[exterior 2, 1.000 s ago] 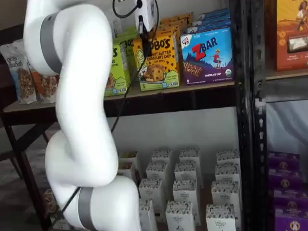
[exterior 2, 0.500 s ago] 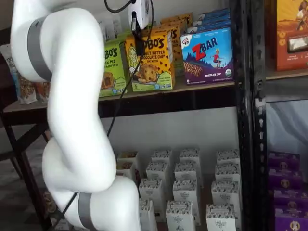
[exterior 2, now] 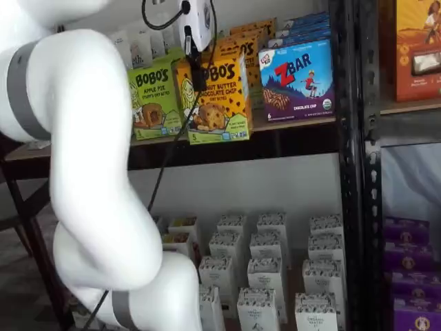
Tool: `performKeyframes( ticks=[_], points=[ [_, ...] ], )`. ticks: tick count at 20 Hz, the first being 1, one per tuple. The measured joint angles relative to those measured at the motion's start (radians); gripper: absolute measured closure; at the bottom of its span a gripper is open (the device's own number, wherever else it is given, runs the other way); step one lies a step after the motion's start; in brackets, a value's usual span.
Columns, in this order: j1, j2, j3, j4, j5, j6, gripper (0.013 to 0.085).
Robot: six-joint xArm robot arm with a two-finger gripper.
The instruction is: Pick up the orange box on the top shelf, the fifth box from the left
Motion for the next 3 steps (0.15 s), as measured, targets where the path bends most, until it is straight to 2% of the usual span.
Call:
performKeyframes(
  ticks=[3],
  points=[
    [-0.001,-0.021,0.025,-0.001,0.002,-0.002,0.0610]
  ],
)
